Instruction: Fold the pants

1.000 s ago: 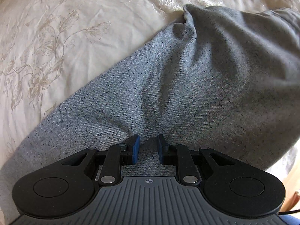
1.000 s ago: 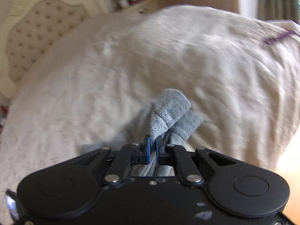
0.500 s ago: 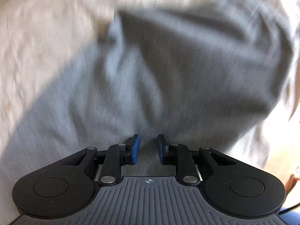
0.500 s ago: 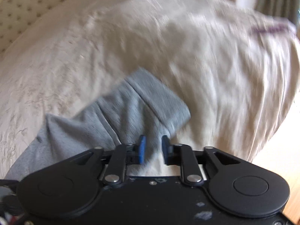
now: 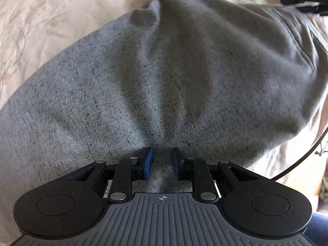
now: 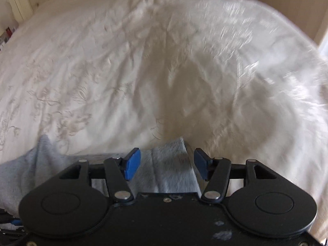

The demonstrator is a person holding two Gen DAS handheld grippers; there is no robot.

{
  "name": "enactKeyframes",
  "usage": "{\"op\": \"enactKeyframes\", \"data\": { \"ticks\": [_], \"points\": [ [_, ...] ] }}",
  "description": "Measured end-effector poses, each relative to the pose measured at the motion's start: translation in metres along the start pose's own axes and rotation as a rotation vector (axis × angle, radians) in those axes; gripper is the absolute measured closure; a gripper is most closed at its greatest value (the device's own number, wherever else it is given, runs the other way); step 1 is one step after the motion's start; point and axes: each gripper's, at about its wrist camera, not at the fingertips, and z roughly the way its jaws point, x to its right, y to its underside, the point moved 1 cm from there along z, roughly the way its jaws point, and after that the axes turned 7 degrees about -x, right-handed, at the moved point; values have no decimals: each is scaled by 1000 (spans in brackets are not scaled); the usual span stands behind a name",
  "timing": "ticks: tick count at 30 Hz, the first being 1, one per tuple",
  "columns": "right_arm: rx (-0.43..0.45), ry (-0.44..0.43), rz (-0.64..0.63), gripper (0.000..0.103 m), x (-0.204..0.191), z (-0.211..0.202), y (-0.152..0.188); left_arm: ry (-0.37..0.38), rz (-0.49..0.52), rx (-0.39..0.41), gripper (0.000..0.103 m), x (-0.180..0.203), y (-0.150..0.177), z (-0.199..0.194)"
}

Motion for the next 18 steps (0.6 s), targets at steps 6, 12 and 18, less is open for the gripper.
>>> {"op": "enactKeyframes", "data": {
  "ticks": [6,12,18],
  "points": [
    [-32,-35,-41,88,-14,6,-2,32,-60,6,83,-19,1,-2],
    [15,213,-110,99,-10,-2,24,33,-64,116,82,-38,-5,-42],
    [35,211,-90,97,-17,3,22,25,-44,187,82,-44,-68,-53]
  ]
}}
